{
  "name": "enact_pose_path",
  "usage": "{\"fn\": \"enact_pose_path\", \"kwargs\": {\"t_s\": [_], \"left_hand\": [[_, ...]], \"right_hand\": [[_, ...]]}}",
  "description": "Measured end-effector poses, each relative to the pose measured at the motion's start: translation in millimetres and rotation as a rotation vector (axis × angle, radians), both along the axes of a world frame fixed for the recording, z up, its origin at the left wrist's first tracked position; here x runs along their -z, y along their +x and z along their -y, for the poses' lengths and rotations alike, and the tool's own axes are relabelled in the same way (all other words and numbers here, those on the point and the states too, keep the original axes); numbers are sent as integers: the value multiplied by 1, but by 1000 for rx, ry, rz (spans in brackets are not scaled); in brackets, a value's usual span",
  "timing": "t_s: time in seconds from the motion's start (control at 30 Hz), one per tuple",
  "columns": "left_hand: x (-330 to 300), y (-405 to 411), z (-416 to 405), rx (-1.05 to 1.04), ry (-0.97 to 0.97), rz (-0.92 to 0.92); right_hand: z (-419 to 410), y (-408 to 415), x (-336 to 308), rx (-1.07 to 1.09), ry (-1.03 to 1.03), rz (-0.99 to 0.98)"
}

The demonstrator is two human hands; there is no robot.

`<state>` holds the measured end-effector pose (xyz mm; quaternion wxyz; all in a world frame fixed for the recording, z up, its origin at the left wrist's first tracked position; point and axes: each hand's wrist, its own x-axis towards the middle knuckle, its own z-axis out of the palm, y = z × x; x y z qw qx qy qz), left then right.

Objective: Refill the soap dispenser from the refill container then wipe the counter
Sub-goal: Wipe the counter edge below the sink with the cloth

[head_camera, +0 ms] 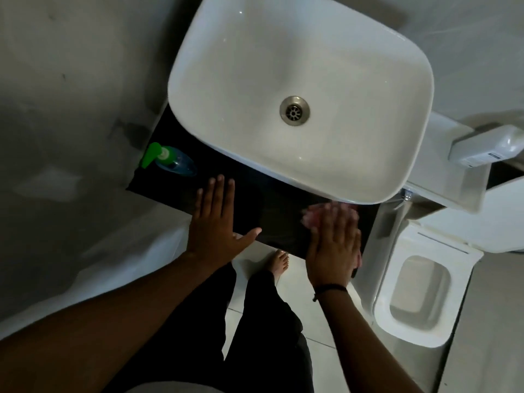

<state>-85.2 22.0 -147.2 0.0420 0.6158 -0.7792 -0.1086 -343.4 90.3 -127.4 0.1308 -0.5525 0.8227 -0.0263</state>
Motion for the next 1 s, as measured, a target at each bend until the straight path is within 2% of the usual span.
{"fn": "enact_pose_path", "kwargs": {"t_s": [0.07,0.1,0.13,0.17,0.23,0.27,0.3,0.33,0.43,0.47,0.5,0.53,0.63,0.67,0.7,0.8,0.83,0.9,1.0], "left_hand": [[2,2,-12,-67,25,11],[2,3,-17,-104,43,11],[2,4,-22,-139,62,10],[2,4,-26,-170,79,7],[2,8,-32,-218,97,-9],[2,11,-34,-241,99,-21],[3,15,-34,-265,97,-31],[3,20,-31,-291,94,-38],[2,36,-20,-351,86,-51],[1,43,-17,-364,78,-42],[0,52,-12,-372,79,-30],[-2,60,-8,-374,85,-22],[-5,85,6,-318,83,21],[-5,92,10,-280,83,37],[-4,98,12,-242,80,44],[0,114,14,-150,65,48],[1,116,14,-136,63,42],[2,117,15,-131,57,41],[0,117,14,-128,51,39]], "right_hand": [[19,26,-1,434,-43,30],[30,46,-1,529,-46,49],[38,63,-1,507,-33,65],[39,75,1,368,-22,62],[26,75,8,-94,-24,1],[22,66,9,-263,-22,-19],[21,59,8,-313,-19,-34],[24,60,10,-248,-17,-46],[55,106,9,313,-69,27],[68,128,7,372,-64,58],[77,146,6,314,-38,79],[79,156,5,155,-6,80],[62,136,10,-541,-23,30],[59,122,10,-636,-22,25],[57,113,11,-602,-20,16],[72,135,8,-55,-39,34],[79,156,7,68,-46,59],[85,196,5,26,-42,88],[60,197,12,-396,-29,53]]}}
